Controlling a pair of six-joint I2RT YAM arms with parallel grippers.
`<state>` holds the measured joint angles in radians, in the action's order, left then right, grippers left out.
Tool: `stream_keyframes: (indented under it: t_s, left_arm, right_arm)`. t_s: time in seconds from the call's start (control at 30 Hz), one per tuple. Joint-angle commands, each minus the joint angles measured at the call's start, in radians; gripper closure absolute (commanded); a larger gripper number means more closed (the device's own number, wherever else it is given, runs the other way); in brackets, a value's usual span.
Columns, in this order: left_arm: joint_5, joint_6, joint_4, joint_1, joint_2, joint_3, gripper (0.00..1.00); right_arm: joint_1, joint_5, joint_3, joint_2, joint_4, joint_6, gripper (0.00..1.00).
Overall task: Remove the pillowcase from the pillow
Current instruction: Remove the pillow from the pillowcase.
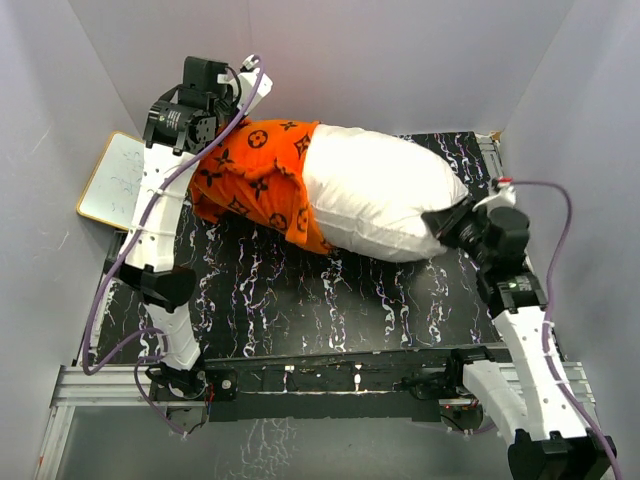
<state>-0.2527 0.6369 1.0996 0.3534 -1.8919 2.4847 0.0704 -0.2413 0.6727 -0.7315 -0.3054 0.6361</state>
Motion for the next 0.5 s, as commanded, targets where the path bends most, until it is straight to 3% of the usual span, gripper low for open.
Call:
stream_keyframes:
  t_s: [0.0,0.07,0.2,0.33,0.37,0.43,0.47]
  left_arm:
    - [-0.005,0.094,-0.099,0.021,0.153,0.081,1.00]
    - [-0.039,0.164,-0.134,0.029,0.179,0.107,1.00]
    - [-0.100,0.289,-0.269,0.030,0.266,0.016,1.00]
    - [-0.080,0.219,-0.265,0.023,0.266,-0.083,0.99]
    - [-0.057,0.187,-0.275,0.013,0.255,-0.121,0.86]
    - [-0.023,0.158,-0.336,-0.005,0.230,-0.227,0.43]
    - [-0.020,0.159,-0.373,-0.006,0.212,-0.280,0.27]
  right_arm:
    - [0.011,-0.025,0.372,-0.003,0.086,0.047,0.92]
    - [0.011,0.009,0.446,-0.010,0.087,0.086,0.92]
    - [0.011,0.109,0.506,-0.059,0.075,0.186,0.92]
    - [0.011,0.150,0.469,-0.174,0.093,0.262,0.92]
    - [0.011,0.169,0.428,-0.195,0.142,0.280,0.92]
    - [0.012,0.232,0.377,-0.251,0.206,0.273,0.92]
    - [0.012,0.264,0.368,-0.290,0.211,0.259,0.92]
